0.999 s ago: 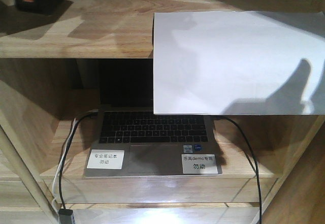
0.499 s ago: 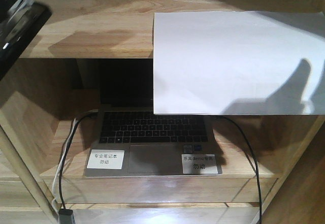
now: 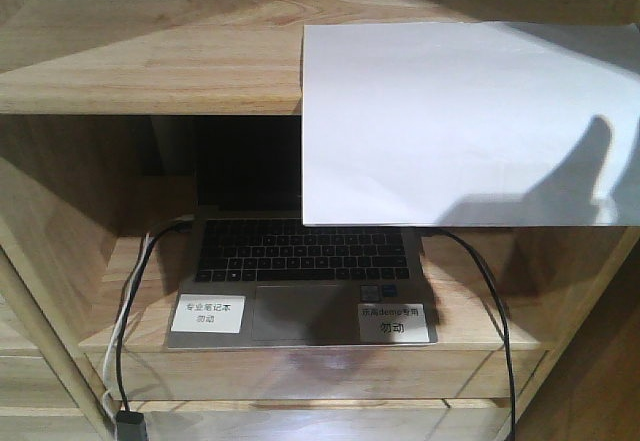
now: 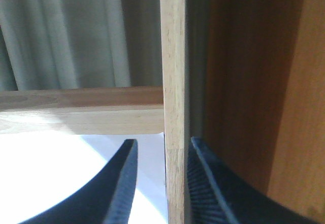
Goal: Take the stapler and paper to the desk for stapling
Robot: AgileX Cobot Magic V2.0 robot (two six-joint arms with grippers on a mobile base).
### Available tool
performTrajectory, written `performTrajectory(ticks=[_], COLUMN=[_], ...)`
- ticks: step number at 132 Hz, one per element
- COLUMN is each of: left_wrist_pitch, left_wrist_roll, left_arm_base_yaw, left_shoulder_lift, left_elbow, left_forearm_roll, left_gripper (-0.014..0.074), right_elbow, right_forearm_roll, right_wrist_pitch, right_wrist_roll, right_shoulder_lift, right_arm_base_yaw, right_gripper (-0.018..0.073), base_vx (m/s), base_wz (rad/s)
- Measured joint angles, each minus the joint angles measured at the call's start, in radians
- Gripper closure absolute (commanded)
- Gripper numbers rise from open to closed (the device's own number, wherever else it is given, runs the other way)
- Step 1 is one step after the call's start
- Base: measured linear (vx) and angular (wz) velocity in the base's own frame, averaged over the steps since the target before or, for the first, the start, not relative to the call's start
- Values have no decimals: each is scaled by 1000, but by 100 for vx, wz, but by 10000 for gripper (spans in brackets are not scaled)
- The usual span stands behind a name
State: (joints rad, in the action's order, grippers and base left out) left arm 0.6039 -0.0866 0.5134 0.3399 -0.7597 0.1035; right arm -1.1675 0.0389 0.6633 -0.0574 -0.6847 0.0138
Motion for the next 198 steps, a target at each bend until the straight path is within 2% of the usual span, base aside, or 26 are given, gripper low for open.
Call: performTrajectory(ticks=[38, 62, 198], left_wrist_pitch=[53, 69, 74], left_wrist_roll=[3, 3, 3], left_arm_base_yaw=[0, 0, 0], left_shoulder_lift=[-198, -262, -272], left_elbow=[145, 176, 176], left_forearm_roll=[-15, -17, -18], left_gripper=[603, 603, 603], right_elbow=[0, 0, 0], right_forearm_roll=[0, 0, 0], right_wrist_pitch=[0, 0, 0], right_wrist_roll=[0, 0, 0], right_shoulder_lift=[0, 0, 0], right_arm_base_yaw=[0, 0, 0], right_gripper=[327, 327, 327], base_vx=[0, 0, 0], base_wz=[0, 0, 0])
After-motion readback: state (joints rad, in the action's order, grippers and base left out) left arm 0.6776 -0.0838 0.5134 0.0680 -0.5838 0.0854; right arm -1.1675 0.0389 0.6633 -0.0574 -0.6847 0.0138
